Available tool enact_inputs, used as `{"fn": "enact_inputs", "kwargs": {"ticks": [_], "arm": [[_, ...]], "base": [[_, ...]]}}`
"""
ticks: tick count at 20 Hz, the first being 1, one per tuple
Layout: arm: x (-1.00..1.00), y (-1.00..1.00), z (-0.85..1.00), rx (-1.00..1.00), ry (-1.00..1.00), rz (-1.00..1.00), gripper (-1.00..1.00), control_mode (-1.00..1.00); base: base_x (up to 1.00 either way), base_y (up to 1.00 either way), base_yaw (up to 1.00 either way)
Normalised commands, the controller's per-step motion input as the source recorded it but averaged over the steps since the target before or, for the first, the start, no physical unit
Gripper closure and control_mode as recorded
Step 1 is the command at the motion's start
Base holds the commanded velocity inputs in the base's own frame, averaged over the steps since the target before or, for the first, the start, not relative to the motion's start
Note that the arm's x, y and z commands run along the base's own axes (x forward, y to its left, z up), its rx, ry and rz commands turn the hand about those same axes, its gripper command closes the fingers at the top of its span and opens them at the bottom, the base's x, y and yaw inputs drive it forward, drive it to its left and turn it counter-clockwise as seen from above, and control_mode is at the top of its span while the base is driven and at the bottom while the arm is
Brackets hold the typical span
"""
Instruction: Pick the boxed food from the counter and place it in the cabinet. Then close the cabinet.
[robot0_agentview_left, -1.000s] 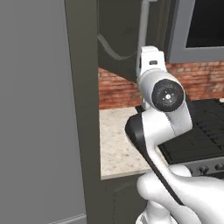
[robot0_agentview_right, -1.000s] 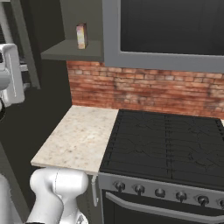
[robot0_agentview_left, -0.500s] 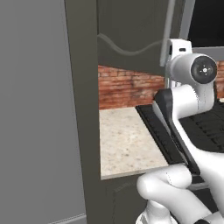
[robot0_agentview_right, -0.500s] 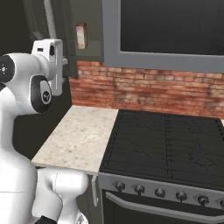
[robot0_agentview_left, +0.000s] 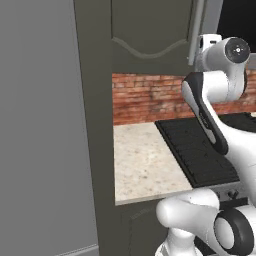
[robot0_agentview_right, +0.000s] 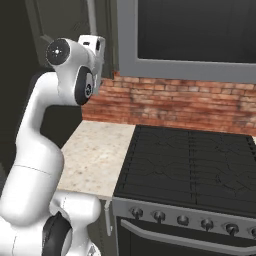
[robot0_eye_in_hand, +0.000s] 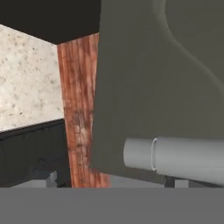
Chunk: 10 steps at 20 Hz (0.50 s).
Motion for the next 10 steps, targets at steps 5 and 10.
{"fn": "enact_inputs", "kwargs": {"ticks": [5, 10], "arm": [[1.0, 0.0, -0.22, 0.0, 0.22, 0.0, -1.0, -1.0], [1.0, 0.05, -0.23, -0.01, 0.16, 0.0, -1.0, -1.0]], "base": [[0.0, 0.0, 0.0], [0.0, 0.0, 0.0]]}}
